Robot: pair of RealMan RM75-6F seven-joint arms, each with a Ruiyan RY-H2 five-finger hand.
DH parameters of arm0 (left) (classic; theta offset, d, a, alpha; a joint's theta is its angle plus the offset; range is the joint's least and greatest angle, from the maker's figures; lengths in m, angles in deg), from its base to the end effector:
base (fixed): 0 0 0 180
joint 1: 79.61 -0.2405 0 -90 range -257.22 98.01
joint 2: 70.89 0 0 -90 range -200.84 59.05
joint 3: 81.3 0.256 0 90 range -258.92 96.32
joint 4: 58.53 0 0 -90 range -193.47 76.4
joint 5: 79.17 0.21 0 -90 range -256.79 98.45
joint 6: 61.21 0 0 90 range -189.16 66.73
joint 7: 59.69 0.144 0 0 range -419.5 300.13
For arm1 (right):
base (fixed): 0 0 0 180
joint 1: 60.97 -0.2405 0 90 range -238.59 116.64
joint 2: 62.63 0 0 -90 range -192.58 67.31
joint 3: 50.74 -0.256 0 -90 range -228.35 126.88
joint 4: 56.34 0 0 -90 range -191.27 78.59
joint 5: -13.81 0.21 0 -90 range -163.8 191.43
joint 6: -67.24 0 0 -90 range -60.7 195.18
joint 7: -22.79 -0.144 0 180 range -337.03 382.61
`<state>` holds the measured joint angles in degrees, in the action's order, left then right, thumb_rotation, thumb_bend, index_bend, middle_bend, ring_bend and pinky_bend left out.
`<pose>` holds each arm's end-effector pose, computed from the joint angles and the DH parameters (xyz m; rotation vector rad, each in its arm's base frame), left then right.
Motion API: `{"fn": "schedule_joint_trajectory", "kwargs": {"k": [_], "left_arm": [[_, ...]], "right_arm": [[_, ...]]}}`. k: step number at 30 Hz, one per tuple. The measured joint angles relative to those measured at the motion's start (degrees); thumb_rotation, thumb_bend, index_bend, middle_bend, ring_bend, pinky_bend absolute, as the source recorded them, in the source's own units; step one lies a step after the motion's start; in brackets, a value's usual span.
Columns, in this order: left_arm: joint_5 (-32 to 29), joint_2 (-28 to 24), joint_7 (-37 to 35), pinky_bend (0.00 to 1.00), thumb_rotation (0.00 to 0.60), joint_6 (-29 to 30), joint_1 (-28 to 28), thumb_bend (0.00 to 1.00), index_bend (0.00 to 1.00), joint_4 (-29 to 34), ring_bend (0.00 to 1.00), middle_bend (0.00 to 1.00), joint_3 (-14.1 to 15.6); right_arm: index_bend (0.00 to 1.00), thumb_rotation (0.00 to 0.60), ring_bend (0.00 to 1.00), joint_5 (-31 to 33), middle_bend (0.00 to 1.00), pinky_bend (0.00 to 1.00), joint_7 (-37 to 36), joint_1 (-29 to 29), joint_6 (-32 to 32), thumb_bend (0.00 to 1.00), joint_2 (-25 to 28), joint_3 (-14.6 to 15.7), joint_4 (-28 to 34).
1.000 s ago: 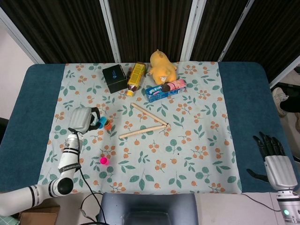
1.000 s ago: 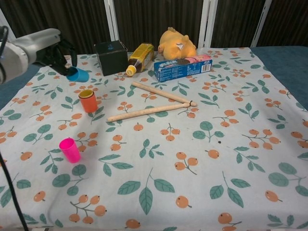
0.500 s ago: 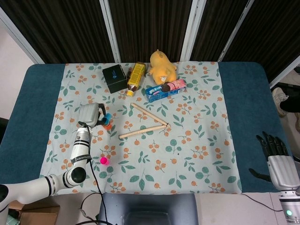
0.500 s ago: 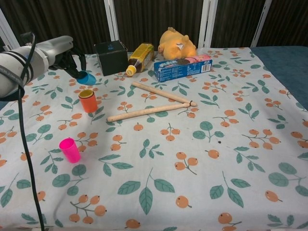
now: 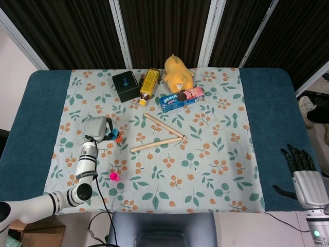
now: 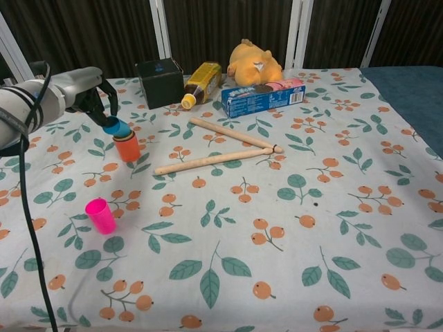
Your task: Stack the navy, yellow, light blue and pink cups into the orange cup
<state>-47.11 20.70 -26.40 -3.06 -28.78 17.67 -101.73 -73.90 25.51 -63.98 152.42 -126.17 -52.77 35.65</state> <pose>-0.1489 0.4189 0.0144 -1.4601 -1.0938 -0.7817 -0.3157 -0.1680 0.1595 1.4197 -0.8711 0.8428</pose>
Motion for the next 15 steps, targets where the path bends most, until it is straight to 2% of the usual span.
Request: {"fn": "schedule_joint_trajectory", "kwargs": {"k": [6,15], "left_arm": [[-1.3,-0.6,1.0,1.0,0.6,-0.4,0.3,0.5,0.86,0.7,1.0,1.0,0.6],[-5.6,-1.8,1.6,1.0,0.6,-3.4,2.0,0.5,0.84,1.0,1.0,1.0,-0.2]], "right_arm": [[0.0,0.6,0.0,0.0,0.0,0.0,0.1,0.1,0.1,0.11,0.0,0.0,0.0],[0.0,0.6,0.0,-0.1,0.0,0.0,-1.2,0.3,0.4,0.11,0.5,0.0,0.1]]}}
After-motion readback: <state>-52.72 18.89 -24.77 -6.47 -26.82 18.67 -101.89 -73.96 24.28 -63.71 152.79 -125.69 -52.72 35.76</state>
